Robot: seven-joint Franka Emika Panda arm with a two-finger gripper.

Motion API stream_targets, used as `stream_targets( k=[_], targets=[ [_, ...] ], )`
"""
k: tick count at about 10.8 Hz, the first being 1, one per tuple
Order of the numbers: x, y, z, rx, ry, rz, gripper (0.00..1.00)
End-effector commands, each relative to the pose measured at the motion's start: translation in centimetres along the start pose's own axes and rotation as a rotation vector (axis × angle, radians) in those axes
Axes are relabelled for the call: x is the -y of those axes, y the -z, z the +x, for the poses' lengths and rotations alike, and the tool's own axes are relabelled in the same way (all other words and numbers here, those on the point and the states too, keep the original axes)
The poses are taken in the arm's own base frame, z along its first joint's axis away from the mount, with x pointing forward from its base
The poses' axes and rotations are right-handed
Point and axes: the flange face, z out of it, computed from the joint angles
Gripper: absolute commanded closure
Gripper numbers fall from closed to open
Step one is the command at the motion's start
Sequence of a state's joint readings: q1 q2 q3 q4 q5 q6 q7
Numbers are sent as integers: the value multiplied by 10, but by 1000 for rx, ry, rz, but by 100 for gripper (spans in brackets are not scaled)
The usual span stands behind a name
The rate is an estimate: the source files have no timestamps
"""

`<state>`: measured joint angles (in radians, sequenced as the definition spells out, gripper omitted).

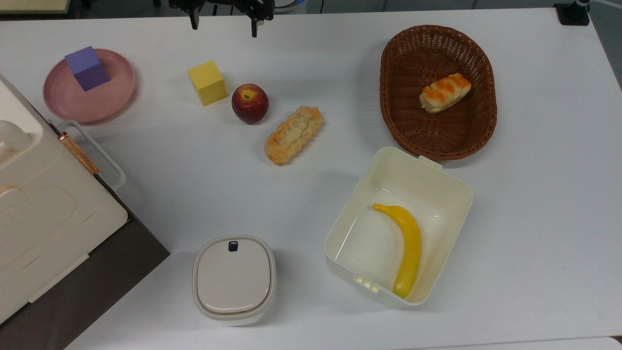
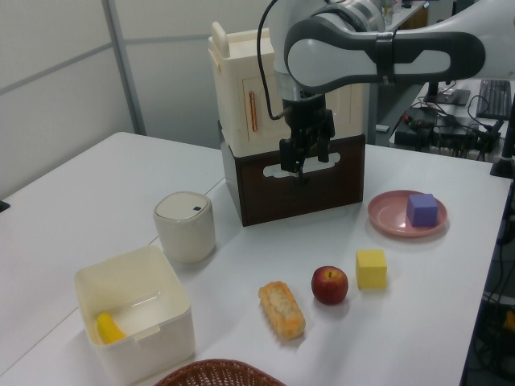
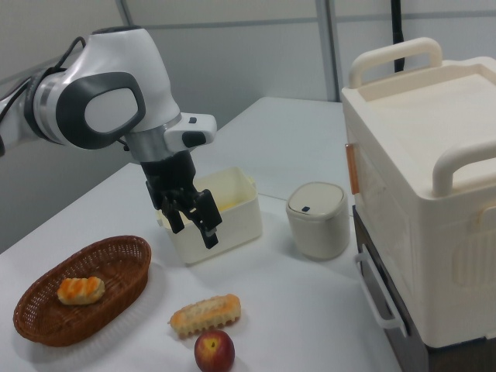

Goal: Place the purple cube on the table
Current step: 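Move the open gripper toward the purple cube on the pink plate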

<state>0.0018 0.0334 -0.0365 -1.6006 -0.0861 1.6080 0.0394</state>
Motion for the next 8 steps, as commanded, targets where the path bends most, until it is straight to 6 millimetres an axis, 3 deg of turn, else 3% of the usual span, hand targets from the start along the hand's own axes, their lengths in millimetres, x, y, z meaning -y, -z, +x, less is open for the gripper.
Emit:
stream_targets(
  k=[1, 5, 8],
  targets=[
    [-17, 2, -5, 8, 80, 24, 0],
    [-74, 2, -12, 11, 171, 31, 0],
    [-135, -7, -23, 27, 237, 38, 0]
  ],
)
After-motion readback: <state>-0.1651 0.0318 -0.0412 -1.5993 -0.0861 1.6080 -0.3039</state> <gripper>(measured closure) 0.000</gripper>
